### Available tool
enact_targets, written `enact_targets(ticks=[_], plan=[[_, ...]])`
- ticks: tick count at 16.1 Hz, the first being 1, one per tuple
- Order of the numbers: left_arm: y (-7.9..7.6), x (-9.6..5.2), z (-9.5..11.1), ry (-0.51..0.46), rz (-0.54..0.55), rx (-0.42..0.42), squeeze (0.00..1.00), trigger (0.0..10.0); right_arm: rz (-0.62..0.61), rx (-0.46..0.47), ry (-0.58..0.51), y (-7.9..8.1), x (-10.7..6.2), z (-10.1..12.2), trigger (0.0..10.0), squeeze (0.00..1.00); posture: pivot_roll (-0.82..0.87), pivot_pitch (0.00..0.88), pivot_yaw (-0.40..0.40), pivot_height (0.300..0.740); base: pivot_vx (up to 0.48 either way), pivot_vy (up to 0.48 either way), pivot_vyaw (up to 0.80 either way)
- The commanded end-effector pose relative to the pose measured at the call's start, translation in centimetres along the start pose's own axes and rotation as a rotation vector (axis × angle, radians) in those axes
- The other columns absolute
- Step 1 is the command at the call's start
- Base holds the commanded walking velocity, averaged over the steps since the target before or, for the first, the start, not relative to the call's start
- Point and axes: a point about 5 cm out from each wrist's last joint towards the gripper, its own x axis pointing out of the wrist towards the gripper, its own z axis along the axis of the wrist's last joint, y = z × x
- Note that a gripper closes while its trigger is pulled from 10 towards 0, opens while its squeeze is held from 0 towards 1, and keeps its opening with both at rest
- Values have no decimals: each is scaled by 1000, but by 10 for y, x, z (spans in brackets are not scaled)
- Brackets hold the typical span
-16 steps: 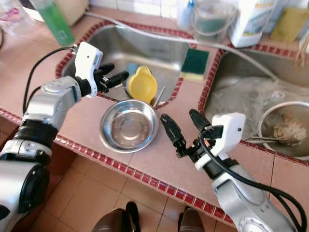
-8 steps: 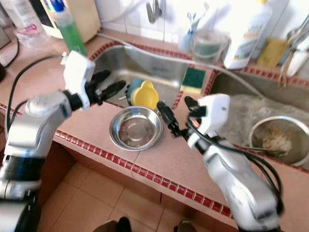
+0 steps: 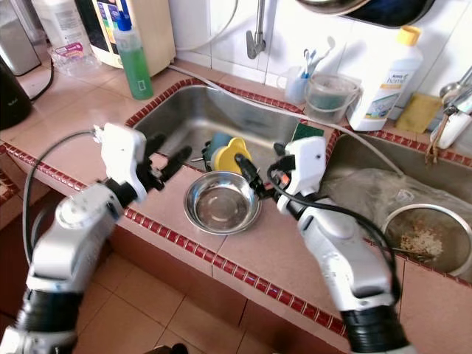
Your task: Kitchen organization
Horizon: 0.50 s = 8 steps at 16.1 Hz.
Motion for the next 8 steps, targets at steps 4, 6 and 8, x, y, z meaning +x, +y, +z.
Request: enact_targets(ticks=[4, 6, 8], plan=[[-26, -6, 12, -66, -97, 94, 0, 10000, -23, -6, 51, -18, 4, -19, 10000, 0, -209, 68, -1, 740, 0, 0, 0], [-35, -9, 16, -88, -132, 133, 0, 10000, -67, -23, 83, -31, 6, -30, 10000, 0, -208, 69, -6, 740, 0, 0, 0], [-44, -11, 18, -92, -170, 136, 0, 10000, -49, -10, 98, -36, 9, -34, 10000, 0, -209, 77, -6, 740, 0, 0, 0]])
